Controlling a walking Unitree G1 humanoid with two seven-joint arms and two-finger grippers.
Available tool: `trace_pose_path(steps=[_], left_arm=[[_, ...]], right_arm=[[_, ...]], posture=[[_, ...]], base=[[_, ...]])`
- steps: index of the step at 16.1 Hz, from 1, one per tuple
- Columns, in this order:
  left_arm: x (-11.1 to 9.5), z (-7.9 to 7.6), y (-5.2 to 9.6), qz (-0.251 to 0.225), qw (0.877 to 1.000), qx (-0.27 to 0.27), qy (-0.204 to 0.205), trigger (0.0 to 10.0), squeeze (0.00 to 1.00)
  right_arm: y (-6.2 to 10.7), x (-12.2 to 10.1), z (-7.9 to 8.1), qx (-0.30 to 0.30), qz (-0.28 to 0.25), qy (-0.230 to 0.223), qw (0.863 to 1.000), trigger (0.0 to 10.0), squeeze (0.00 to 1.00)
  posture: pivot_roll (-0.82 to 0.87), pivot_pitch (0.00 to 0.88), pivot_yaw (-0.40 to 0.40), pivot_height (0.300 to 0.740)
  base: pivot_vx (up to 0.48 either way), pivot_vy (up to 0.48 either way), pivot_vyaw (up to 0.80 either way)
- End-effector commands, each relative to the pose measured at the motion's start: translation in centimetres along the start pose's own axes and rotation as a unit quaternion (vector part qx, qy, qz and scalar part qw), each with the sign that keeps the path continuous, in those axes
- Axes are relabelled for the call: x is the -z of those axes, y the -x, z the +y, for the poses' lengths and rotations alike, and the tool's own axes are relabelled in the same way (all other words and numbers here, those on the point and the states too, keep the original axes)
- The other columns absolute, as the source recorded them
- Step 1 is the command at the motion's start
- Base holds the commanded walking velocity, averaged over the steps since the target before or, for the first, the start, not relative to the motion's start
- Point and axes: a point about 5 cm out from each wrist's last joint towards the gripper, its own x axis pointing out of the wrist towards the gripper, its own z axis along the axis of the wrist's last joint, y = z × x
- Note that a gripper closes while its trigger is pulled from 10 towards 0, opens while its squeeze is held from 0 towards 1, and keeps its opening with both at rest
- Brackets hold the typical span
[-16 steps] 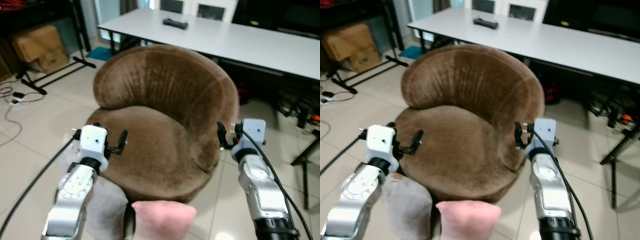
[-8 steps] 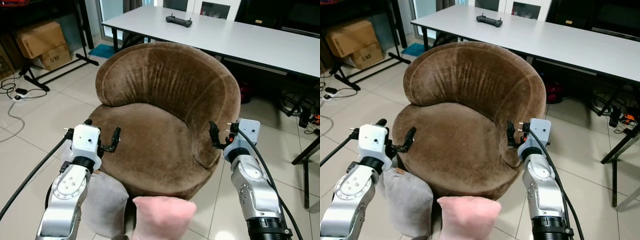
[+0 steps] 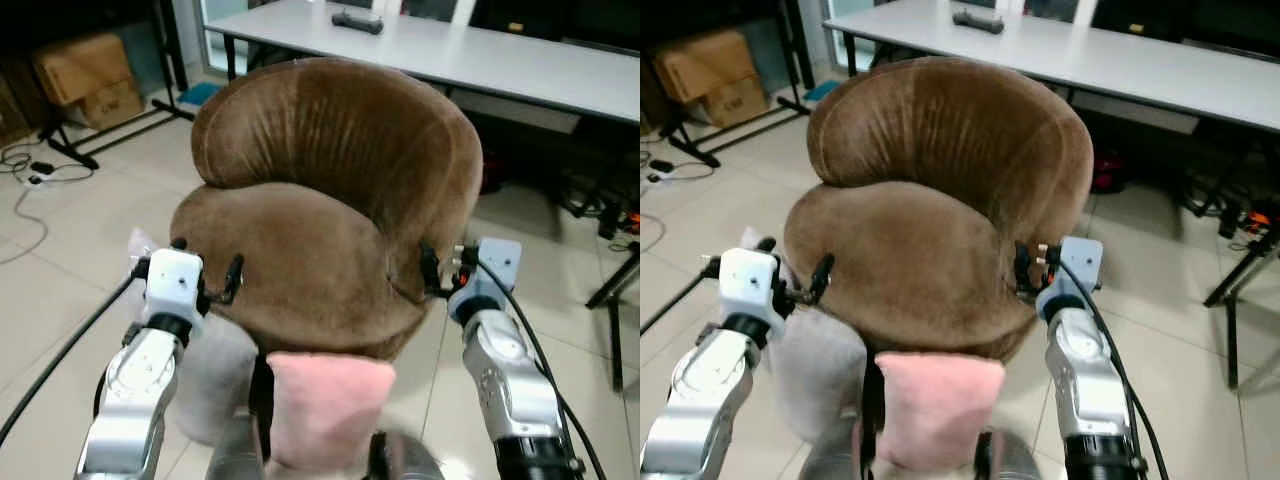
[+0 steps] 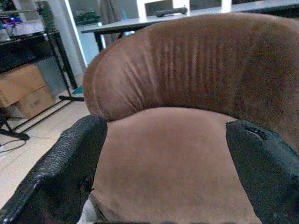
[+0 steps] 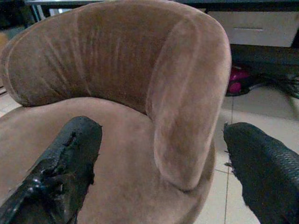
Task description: Move the pillow to the sofa from floor
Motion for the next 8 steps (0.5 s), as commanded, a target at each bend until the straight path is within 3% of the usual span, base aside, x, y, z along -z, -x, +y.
trace_pose_path(steps=[1, 8], left_arm=[[-0.1, -0.3, -0.1, -0.005, 1.000, 0.002, -0.003, 10.0, 0.00], [1.0, 0.0, -0.4, -0.004, 1.000, -0.004, -0.009, 10.0, 0.00]], right_arm=[[0.0, -0.2, -0.3, 0.003, -0.003, 0.004, 1.000, 10.0, 0.00], [-0.1, -0.1, -0.1, -0.003, 0.000, 0.017, 1.000, 10.0, 0.00]], posture=[[0.06, 0.000, -0.031, 0.611], [0.07, 0.000, -0.038, 0.611]], base=[[0.000, 0.000, 0.00], [0.000, 0.000, 0.00]])
